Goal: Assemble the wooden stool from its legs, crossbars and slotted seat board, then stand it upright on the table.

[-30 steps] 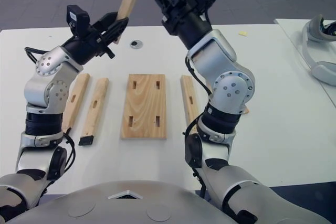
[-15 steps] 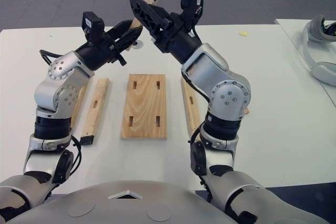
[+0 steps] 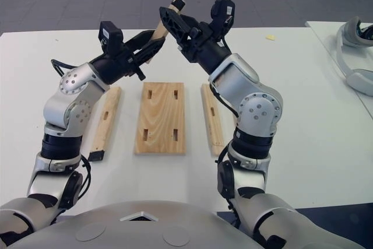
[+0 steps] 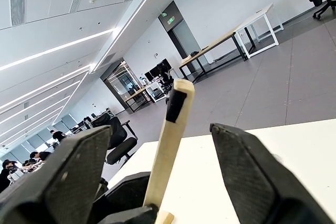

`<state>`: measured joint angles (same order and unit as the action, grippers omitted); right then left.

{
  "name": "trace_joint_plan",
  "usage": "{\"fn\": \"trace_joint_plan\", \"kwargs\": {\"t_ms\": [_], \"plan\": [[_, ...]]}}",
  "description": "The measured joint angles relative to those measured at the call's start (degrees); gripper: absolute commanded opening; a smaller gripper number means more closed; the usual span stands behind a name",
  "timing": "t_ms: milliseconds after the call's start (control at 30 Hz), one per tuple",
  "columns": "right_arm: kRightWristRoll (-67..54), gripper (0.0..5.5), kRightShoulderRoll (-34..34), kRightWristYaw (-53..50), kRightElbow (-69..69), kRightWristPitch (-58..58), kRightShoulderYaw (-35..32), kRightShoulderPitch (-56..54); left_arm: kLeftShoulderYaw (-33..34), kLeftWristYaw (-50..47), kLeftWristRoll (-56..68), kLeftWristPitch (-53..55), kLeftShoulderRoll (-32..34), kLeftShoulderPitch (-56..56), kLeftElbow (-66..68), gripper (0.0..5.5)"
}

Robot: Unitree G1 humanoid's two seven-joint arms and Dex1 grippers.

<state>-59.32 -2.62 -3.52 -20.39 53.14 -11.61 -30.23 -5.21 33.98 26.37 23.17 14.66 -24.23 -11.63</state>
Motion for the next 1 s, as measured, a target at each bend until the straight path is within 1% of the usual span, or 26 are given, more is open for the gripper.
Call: {"fn": "trace_joint_plan", "kwargs": {"t_ms": [33,67,300,333,367,467,533,633,867,1000], "plan": [[0.0,3.29,0.1,0.0,0.2,-0.1,0.1,-0.1,-0.2,0.0,0.0,0.2,0.0,0.3,0.0,1.30],[0.0,2.98,0.4,-0.4,0.5,-0.4,0.1,-0.1,-0.2,0.0,0.0,0.2,-0.1,0.4,0.0,1.30],[0.0,1.79,0.4,-1.2,1.8,-1.9,-0.7,-0.6,0.2,-0.7,0.9,1.5,-0.8,0.9,-1.6,1.30],[0.0,1.56,0.4,-1.2,1.8,-2.0,-0.7,-0.6,0.2,-0.6,1.0,1.6,-0.8,1.0,-1.7,1.30],[0.0,1.48,0.4,-1.2,1.8,-2.1,-0.7,-0.6,0.2,-0.5,1.0,1.6,-0.8,1.1,-1.9,1.30],[0.0,0.93,0.4,-1.2,1.8,-2.1,-0.6,-0.6,0.1,-0.3,1.0,1.6,-0.8,1.3,-2.0,1.30],[-0.2,0.69,0.6,-1.3,1.8,-2.1,-0.6,-0.6,-0.1,-0.4,0.9,1.6,-0.8,1.5,-2.0,1.30],[-1.3,0.51,1.0,-1.8,1.8,-2.2,-0.2,-0.6,-0.3,-0.6,0.7,2.0,-0.9,1.7,-2.0,1.30],[-0.6,0.43,0.8,-2.9,2.1,-2.6,0.6,-0.7,-0.5,-1.2,-2.5,0.4,-1.0,1.7,-1.7,1.30],[7.7,0.43,-1.2,-2.8,2.0,-4.2,5.9,-1.4,-1.2,-1.5,-5.8,-0.4,-1.0,1.7,0.6,1.30]]}}
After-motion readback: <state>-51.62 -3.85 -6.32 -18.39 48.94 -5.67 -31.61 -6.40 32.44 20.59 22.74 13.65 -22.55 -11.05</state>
